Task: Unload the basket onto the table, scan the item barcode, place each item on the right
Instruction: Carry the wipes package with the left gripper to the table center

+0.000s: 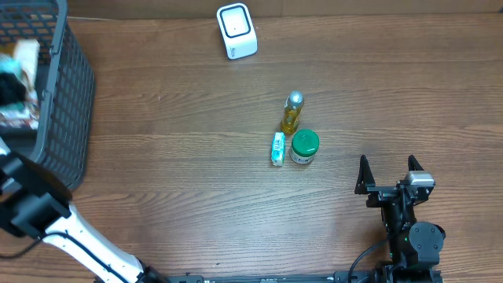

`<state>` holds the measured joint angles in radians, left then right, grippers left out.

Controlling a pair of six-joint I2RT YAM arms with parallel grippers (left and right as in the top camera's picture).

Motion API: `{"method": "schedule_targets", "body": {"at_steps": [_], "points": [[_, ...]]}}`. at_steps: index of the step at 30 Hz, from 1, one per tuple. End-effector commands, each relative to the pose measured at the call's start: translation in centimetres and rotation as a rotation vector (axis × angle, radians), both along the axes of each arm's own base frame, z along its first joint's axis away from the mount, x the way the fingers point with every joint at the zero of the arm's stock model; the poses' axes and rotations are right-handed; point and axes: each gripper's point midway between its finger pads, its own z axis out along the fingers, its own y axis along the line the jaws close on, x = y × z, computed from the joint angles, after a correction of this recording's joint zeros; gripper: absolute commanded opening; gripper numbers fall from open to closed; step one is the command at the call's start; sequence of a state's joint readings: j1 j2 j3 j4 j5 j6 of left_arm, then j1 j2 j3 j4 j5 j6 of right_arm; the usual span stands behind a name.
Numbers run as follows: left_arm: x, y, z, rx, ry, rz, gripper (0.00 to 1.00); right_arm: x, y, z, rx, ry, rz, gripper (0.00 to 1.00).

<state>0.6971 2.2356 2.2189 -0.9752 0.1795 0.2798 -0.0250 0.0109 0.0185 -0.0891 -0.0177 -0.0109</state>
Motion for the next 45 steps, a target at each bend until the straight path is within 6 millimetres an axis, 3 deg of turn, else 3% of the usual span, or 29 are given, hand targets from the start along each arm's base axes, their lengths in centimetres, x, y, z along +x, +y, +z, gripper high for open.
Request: {"method": "schedule_targets", "body": {"at_steps": [1,5,8,12,14,15,20,25,32,40,45], "points": [[0.0,-2.3,11.2,0.095,-0.2,0.024,0.04,0.0,-0.2,-0.2,0.004,-0.002,-0.013,1.0],[-1.0,-5.1,17.5,0.123,-0.318,0.036,0.05,0.0,-0.2,-0.2,0.004,-0.002,-0.013,1.0],[-2.2,-8.4,22.3,0.106,-0.423,0.056,0.08,0.0,-0.2,-0.2,0.004,-0.002,-0.013,1.0],[-3.6,-14.4,25.6,0.026,-0.486,-0.024,0.07,0.0,-0.2,-0.2,0.004,-0.002,-0.013,1.0],[-4.3,-17.3,26.3,0.001,-0.482,-0.069,0.07,0.0,-0.2,-0.2,0.004,-0.002,-0.013,1.0],[-5.0,-19.9,26.3,-0.021,-0.457,-0.112,0.07,0.0,-0.2,-0.2,0.004,-0.002,-0.013,1.0],[-6.9,-27.4,23.6,-0.16,-0.306,-0.208,0.04,0.0,-0.2,-0.2,0.004,-0.002,-0.013,1.0],[-7.2,-33.9,20.1,-0.261,-0.139,-0.309,0.04,0.0,-0.2,-0.2,0.004,-0.002,-0.013,1.0],[-7.2,-41.8,13.1,-0.276,0.135,-0.397,0.04,0.0,-0.2,-0.2,0.004,-0.002,-0.013,1.0],[-6.6,-48.5,3.6,-0.162,0.342,-0.382,0.04,0.0,-0.2,-0.2,0.004,-0.002,-0.013,1.0],[-6.5,-50.7,-1.1,-0.131,0.388,-0.267,0.08,0.0,-0.2,-0.2,0.004,-0.002,-0.013,1.0]]}}
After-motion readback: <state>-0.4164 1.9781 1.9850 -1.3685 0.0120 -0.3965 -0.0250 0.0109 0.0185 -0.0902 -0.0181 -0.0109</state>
